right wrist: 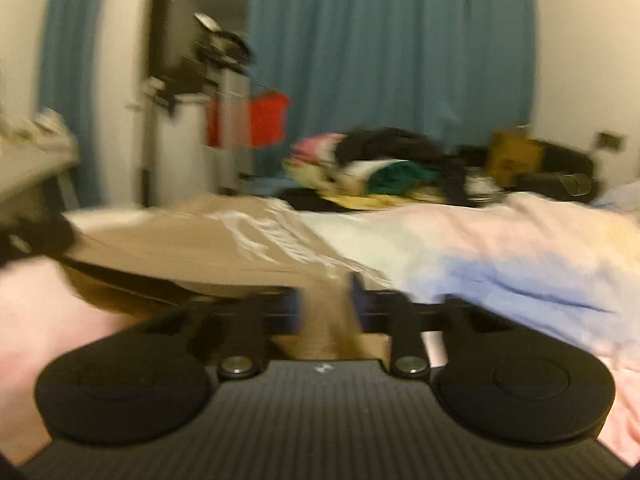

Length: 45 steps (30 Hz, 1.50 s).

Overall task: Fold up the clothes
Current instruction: 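Close the left gripper on the tan T-shirt edge while the right gripper grasps another edge, then lift the T-shirt with both grippers and shake it open in the air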

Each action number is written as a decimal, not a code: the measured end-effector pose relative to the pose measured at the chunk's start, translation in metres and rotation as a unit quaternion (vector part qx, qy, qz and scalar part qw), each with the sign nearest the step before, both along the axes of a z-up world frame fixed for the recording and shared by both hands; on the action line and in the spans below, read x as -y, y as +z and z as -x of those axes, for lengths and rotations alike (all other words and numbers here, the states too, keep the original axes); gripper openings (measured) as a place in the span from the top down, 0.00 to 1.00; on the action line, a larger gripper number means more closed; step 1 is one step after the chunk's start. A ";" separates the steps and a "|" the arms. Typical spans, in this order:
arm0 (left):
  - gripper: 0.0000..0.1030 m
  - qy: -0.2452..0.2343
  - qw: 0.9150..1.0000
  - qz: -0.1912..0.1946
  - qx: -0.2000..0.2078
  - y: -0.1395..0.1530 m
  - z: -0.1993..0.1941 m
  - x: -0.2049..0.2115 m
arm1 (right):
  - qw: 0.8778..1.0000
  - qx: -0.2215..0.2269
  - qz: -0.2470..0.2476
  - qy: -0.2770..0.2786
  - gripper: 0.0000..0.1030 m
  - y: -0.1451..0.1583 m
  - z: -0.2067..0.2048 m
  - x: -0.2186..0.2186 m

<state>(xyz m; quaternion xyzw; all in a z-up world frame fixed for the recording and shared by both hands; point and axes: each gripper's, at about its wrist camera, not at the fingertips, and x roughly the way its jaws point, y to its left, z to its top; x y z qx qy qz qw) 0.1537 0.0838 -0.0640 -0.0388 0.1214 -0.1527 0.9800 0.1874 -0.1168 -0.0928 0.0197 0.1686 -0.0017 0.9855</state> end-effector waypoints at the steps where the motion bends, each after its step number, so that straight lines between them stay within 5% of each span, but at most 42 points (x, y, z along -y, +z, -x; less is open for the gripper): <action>1: 0.98 -0.001 1.000 -0.002 0.011 0.006 0.012 0.004 | 1.000 0.005 -0.016 0.016 0.89 0.007 0.007 0.005; 9: 0.98 -0.014 0.995 -0.020 0.099 0.051 0.123 0.033 | 0.981 0.096 -0.080 0.148 0.94 0.086 0.103 0.064; 15: 0.98 -0.031 0.996 -0.035 0.076 0.050 0.164 0.064 | 0.966 0.104 -0.142 0.188 0.94 0.100 0.130 0.101; 24: 0.95 -0.037 0.998 -0.056 -0.003 -0.002 0.156 0.086 | 0.953 0.045 -0.219 0.205 0.94 0.077 0.111 0.129; 30: 0.80 -0.051 0.994 -0.083 -0.040 -0.026 0.137 0.095 | 0.945 0.005 -0.246 0.217 0.94 0.057 0.088 0.130; 38: 0.46 -0.089 0.991 -0.085 -0.060 -0.034 0.131 0.111 | 0.939 -0.013 -0.264 0.218 0.94 0.044 0.071 0.138; 42: 0.39 -0.107 0.987 -0.109 -0.047 -0.040 0.134 0.126 | 0.938 -0.012 -0.272 0.215 0.94 0.043 0.072 0.141; 45: 0.38 -0.074 0.988 -0.132 -0.039 -0.045 0.127 0.136 | 0.938 -0.005 -0.274 0.213 0.94 0.042 0.076 0.144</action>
